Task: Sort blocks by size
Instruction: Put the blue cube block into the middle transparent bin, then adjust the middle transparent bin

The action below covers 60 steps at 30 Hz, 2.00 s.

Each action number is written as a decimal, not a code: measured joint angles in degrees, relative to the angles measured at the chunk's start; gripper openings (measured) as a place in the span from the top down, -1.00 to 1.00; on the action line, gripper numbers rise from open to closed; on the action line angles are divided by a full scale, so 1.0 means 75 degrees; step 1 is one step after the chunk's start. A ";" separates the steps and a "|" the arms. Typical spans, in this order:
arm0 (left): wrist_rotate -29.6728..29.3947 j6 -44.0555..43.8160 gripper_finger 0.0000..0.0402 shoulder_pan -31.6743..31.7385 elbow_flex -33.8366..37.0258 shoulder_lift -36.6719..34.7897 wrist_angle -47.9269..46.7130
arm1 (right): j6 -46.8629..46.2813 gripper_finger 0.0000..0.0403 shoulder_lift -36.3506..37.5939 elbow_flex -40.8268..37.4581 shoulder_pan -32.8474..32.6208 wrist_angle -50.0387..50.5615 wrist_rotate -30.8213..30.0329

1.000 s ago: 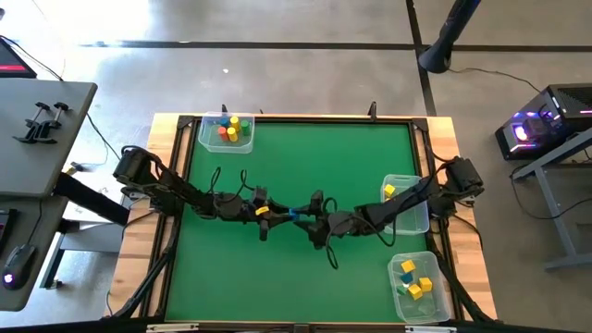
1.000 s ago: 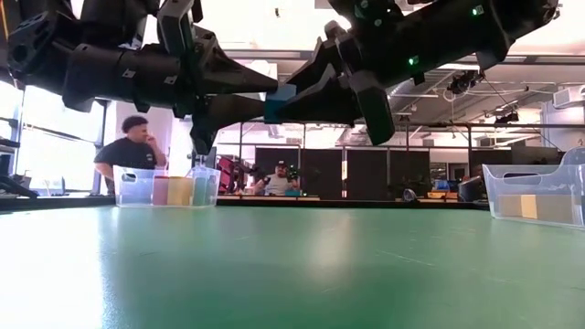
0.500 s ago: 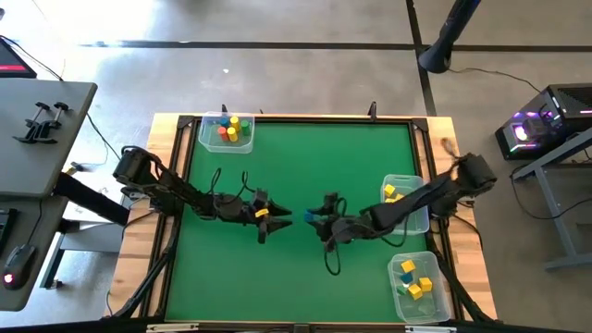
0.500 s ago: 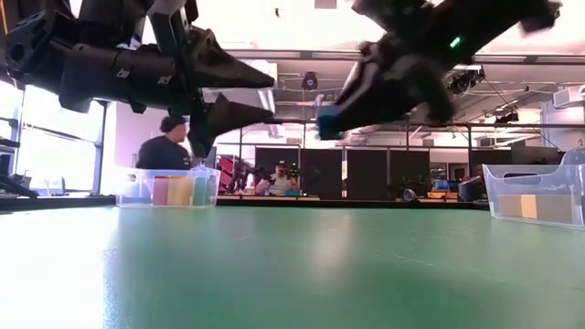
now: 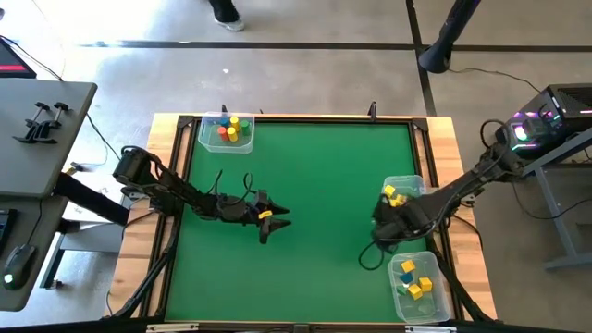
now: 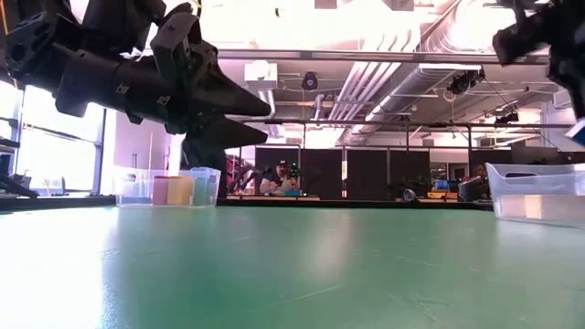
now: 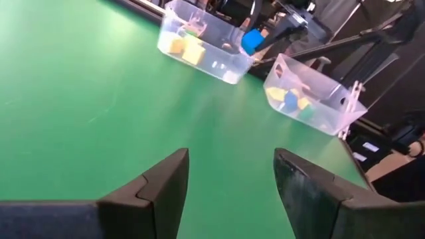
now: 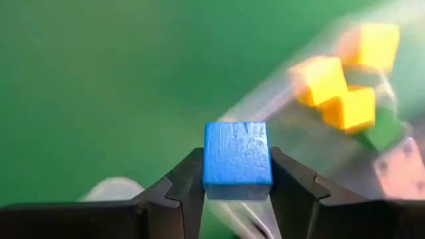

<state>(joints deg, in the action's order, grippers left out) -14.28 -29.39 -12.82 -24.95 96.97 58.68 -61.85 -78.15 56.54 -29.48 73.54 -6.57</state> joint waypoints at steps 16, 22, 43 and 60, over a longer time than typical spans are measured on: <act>-0.0006 0.0151 -0.03 -0.0011 0.0000 0.0000 -0.0324 | -0.1198 0.10 0.0049 -0.1070 0.0254 0.0766 0.0252; -0.0017 0.0148 -0.03 -0.0017 0.0000 0.0000 -0.0342 | -0.1241 -0.04 0.0046 -0.1141 0.0348 0.1130 -0.0224; -0.0382 0.0131 -0.03 -0.0041 0.0000 0.0000 -0.0351 | 0.2543 -0.04 -0.0230 -0.0811 0.1996 -0.3817 -0.2228; -0.0575 0.0140 -0.03 -0.0099 0.0000 0.0000 -0.0474 | 0.2052 -0.01 -0.0382 -0.1320 0.3324 -0.2047 -0.3145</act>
<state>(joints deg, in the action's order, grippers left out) -18.60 -28.34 -13.56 -24.95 96.97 55.13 -46.46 -81.01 46.64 -4.55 58.19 -30.16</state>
